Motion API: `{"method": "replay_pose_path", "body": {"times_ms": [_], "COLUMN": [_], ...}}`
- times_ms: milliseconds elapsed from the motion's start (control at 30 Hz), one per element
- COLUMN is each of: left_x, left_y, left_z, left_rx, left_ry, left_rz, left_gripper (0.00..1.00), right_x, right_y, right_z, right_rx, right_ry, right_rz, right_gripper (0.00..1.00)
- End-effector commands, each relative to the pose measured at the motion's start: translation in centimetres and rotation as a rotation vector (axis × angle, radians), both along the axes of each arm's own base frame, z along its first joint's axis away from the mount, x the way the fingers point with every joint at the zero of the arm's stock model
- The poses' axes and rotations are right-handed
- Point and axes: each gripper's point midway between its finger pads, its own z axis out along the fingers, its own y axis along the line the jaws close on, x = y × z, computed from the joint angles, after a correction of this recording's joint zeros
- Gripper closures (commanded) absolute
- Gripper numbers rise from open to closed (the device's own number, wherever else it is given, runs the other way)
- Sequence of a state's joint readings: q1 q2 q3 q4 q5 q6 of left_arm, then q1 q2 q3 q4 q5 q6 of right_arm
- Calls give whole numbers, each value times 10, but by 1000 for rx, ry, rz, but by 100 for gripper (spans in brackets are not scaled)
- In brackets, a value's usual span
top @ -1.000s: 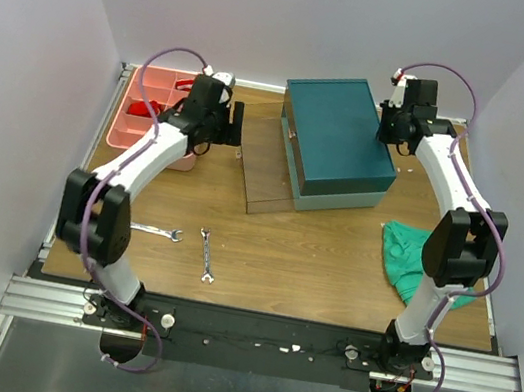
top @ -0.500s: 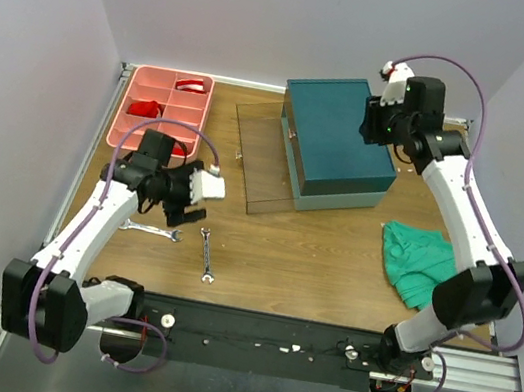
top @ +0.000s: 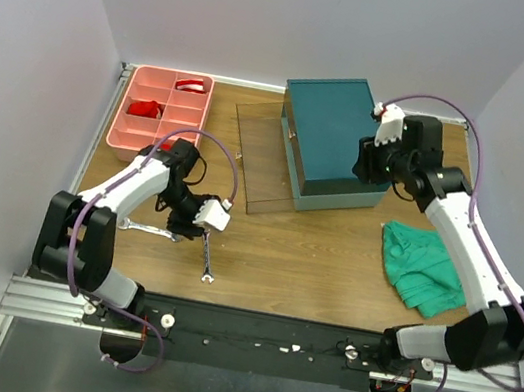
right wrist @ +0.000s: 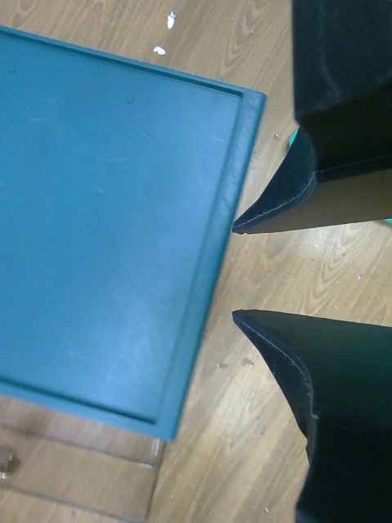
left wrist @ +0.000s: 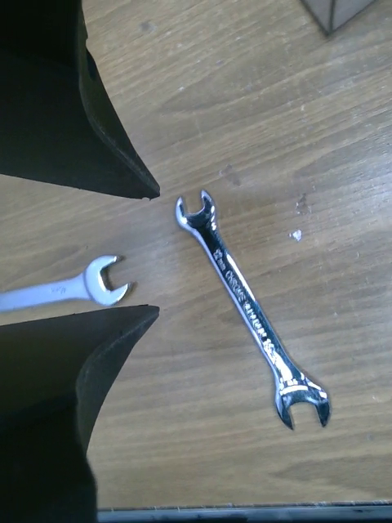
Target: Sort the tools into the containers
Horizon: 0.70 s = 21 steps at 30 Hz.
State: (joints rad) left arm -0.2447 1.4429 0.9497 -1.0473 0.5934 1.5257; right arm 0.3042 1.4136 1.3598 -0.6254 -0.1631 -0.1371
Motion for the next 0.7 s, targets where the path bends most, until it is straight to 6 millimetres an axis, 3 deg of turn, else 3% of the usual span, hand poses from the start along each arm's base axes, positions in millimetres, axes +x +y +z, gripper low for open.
{"method": "replay_pose_path", "body": {"times_ms": [0, 167, 667], "left_x": [14, 24, 33], "left_y": [-3, -5, -2], "left_z": [-2, -11, -41], "left_rx": [12, 22, 67], "left_ry": [-23, 22, -1], "left_rz": [-137, -177, -328], "left_gripper": [43, 54, 56], "right_x": [-28, -38, -28], "right_y": [0, -5, -10], "right_z": [2, -7, -17], "right_rx": [18, 7, -28], "right_ry": [-25, -19, -13], "right_rz": [62, 59, 30], "right_gripper": [50, 50, 49]}}
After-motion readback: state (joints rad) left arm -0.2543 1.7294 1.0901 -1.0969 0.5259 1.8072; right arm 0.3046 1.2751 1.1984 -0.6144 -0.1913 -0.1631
